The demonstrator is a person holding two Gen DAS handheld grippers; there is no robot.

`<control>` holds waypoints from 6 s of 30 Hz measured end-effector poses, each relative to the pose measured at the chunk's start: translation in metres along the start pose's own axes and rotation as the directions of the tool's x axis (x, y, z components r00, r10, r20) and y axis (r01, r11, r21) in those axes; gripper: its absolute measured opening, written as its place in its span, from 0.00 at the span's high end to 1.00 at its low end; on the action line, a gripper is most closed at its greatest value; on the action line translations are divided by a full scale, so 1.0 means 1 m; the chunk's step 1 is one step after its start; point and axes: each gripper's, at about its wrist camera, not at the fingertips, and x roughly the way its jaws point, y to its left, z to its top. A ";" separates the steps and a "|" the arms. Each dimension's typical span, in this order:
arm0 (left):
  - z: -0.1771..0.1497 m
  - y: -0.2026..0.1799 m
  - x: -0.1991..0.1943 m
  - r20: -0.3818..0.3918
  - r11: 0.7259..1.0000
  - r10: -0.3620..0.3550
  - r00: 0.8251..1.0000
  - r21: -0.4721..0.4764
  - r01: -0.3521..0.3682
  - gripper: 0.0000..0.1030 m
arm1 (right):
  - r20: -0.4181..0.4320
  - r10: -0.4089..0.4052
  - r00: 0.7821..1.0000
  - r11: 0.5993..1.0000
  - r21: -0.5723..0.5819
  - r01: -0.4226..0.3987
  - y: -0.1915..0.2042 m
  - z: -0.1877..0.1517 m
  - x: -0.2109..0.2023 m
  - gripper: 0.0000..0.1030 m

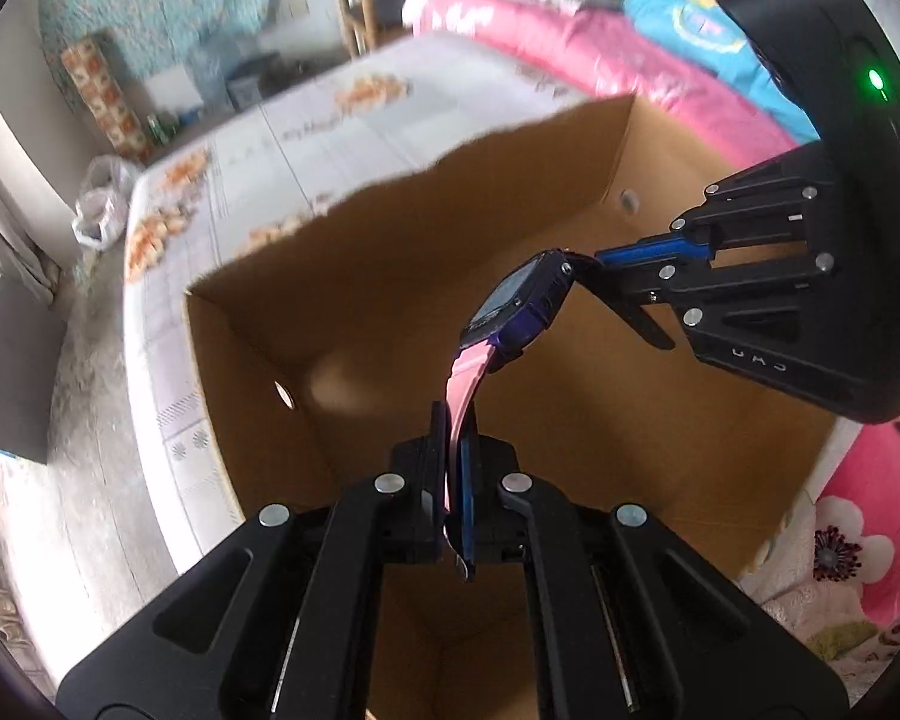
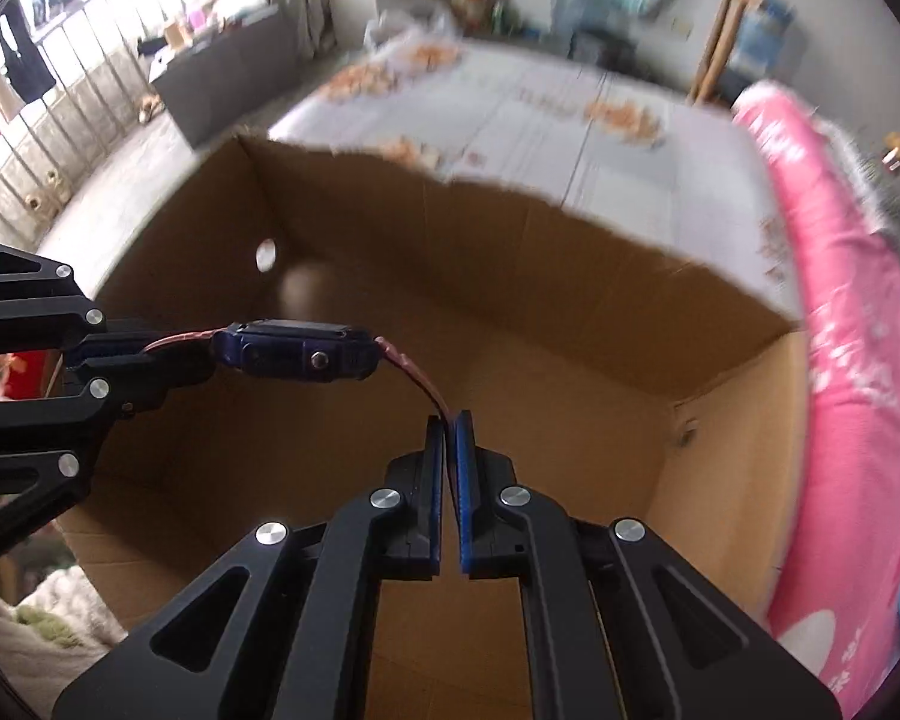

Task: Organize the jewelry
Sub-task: 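Carry the smartwatch over the cardboard box and lower it inside, then open the right gripper to release the smartwatch and withdraw, then move the right gripper back toward the multicoloured bead bracelet, then close the right gripper on the multicoloured bead bracelet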

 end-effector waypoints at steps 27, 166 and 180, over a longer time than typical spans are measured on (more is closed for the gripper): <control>-0.011 0.032 -0.015 0.082 0.997 0.050 0.995 -0.069 -0.044 0.66 | -0.046 0.012 0.999 0.989 0.147 -0.005 -0.063 0.041 0.046 0.61; -0.245 -0.009 -0.002 0.137 0.944 0.184 0.973 -0.301 -0.136 0.07 | 0.272 -0.035 0.962 0.958 0.282 -0.045 0.127 -0.167 0.027 0.61; -0.243 -0.009 -0.001 0.135 0.944 0.183 0.974 -0.301 -0.135 0.07 | 0.253 -0.063 0.965 0.975 0.222 0.005 0.160 -0.170 0.032 0.88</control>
